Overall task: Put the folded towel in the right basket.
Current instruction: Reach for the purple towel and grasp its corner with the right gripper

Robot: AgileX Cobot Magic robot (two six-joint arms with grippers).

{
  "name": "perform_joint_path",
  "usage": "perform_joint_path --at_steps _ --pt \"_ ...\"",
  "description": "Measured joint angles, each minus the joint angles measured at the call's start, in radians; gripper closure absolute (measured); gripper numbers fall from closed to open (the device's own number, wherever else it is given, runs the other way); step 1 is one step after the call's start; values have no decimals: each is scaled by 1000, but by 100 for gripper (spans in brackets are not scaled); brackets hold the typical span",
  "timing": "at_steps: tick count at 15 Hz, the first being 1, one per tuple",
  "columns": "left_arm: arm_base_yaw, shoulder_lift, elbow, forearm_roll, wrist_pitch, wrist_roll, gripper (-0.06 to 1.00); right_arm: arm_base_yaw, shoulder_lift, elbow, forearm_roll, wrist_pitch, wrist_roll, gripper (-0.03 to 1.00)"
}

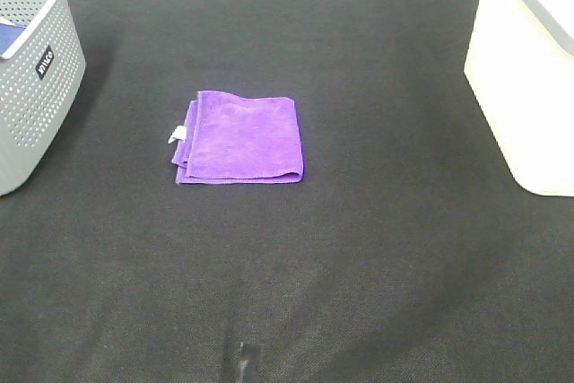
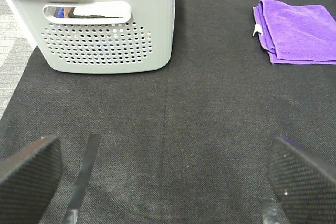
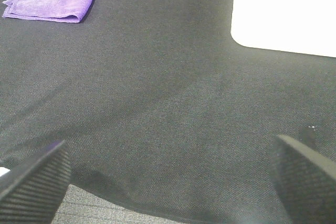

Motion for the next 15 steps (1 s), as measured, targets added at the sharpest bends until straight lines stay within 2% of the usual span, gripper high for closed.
perform_joint_path --at_steps 10,12,15 --pt "0 0 0 0 0 0 -4 0 17 0 0 0 0 -1" --pt "0 0 0 0 0 0 -4 0 216 -61 40 10 0 -1" --pt "0 0 0 0 0 0 -4 0 565 -256 70 10 -3 -1"
